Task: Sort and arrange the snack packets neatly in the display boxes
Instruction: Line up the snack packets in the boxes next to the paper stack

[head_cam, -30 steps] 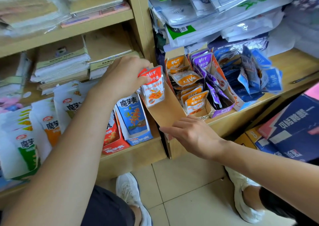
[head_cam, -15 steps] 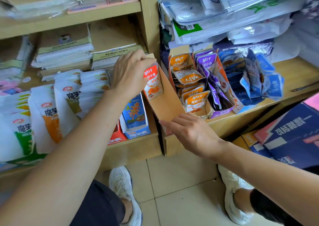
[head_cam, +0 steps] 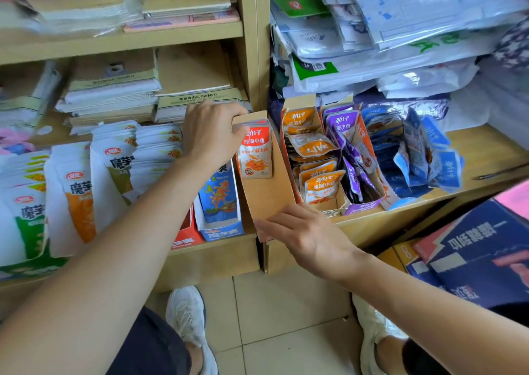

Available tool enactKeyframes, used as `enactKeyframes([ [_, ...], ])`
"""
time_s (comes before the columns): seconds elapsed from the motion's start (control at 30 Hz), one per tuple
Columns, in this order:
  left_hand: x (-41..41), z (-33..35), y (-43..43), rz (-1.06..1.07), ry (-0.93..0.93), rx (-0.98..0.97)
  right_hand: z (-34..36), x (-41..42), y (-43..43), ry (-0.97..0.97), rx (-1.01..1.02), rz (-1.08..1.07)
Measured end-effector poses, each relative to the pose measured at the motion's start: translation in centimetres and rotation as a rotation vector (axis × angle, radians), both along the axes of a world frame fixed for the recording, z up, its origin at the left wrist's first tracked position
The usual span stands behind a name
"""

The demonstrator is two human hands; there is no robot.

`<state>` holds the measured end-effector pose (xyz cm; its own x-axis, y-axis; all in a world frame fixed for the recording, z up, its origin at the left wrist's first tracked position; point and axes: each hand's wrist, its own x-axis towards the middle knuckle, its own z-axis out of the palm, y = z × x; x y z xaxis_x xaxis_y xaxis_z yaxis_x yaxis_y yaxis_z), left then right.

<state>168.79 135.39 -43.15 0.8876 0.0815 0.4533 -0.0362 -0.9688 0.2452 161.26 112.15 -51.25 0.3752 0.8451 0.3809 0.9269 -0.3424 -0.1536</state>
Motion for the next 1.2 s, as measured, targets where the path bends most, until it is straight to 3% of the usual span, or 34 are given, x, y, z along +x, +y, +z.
enactKeyframes([
  [0.17, -0.3, 0.6, -0.3, 0.013, -0.024, 0.026, 0.5, -0.7, -0.7, -0.037, 0.000, -0.162],
  [0.47, 0.7, 0.8, 0.0, 0.091, -0.043, 0.071, 0.7, 0.3, 0.9, 0.036, -0.034, -0.088],
  [0.57, 0.6, 1.0, -0.4, 0.027, -0.045, 0.042, 1.6, 0.0, 0.0, 0.083, 0.051, -0.108],
  [0.7, -1.0, 1.5, -2.5, -0.178, -0.116, 0.001, 3.1, 0.0, -3.3, 0.077, 0.271, -0.340],
  [0.83, -3.3, 0.7, -6.0, -0.389, 0.042, -0.069, 1.7, 0.4, -6.5, 0.031, 0.160, -0.455],
  [1.0, -3.8, 0.1, -9.1, -0.404, 0.281, 0.005, -0.3, 1.6, -7.8, -0.149, 0.038, -0.435],
  [1.2, -2.8, -0.4, -10.0, -0.479, 0.235, -0.139, -0.9, 2.8, -8.7, -0.193, 0.038, -0.530],
])
